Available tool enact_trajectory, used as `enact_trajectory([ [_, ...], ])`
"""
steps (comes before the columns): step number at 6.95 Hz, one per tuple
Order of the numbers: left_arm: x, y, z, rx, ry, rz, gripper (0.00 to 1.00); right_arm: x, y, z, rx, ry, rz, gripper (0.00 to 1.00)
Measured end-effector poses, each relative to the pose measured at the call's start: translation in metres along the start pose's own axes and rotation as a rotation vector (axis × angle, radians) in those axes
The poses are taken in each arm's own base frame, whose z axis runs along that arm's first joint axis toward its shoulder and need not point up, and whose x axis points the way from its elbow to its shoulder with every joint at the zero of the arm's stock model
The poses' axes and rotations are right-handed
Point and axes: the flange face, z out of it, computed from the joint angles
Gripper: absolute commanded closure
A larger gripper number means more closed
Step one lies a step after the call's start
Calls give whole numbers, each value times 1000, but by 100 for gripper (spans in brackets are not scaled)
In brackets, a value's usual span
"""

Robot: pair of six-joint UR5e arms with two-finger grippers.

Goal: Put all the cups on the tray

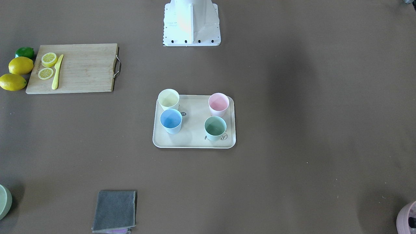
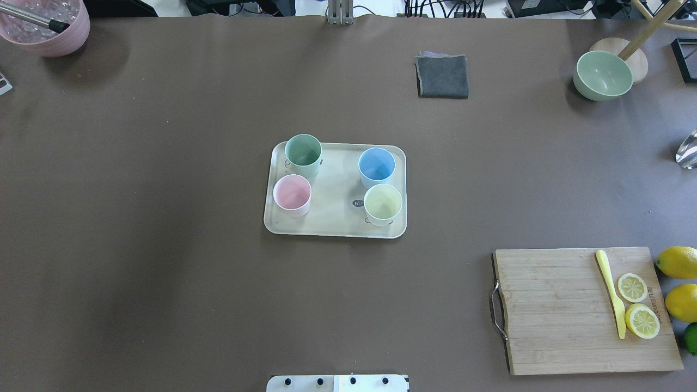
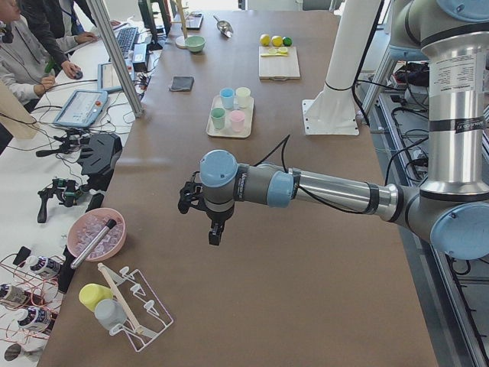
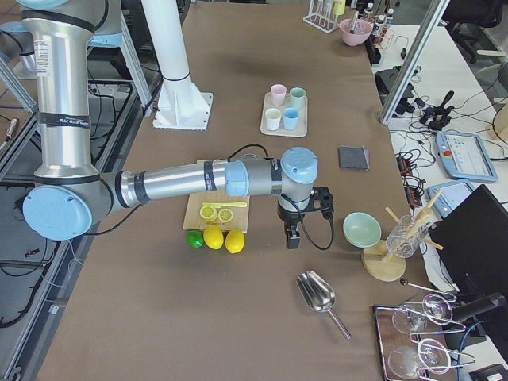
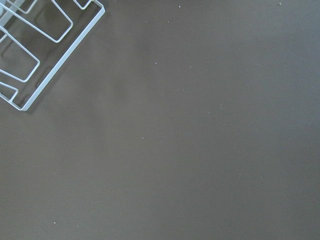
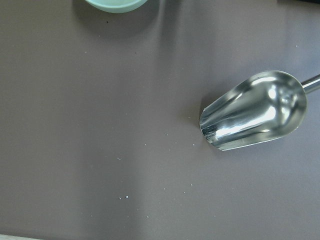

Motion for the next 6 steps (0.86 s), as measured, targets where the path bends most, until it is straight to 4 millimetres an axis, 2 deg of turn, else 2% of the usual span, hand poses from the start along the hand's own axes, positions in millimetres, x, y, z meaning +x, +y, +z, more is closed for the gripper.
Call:
enact_trajectory([
  [3, -1, 1, -2, 5, -5, 3, 2, 9, 21, 0, 0, -8, 13, 0],
  [6, -9, 9, 5, -12, -6, -17, 2, 4, 23, -1, 5, -30, 6, 0],
])
